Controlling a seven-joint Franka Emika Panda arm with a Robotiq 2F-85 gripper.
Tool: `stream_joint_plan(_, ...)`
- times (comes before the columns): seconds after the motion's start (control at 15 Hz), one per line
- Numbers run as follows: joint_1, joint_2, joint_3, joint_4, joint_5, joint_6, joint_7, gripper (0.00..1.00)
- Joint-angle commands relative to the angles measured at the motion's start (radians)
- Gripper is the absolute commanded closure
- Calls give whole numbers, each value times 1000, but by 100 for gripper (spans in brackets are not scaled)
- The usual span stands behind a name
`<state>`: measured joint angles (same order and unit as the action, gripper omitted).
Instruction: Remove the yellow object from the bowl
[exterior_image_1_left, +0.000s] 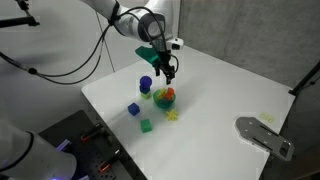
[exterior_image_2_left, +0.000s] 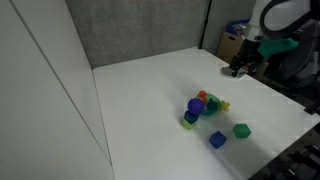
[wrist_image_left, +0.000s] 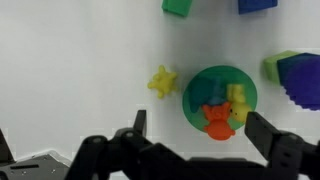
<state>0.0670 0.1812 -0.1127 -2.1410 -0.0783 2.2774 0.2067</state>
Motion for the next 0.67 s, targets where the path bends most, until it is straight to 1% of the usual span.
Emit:
stream_joint_plan(0.0, 0, -144, 54, -95, -29, -61, -1, 0)
stream_joint_plan(0.33, 8, -307, 130, -146, -11, -160, -11, 0)
stream_joint_plan(0.6, 2, -429, 164, -172, -10, -212, 5, 0)
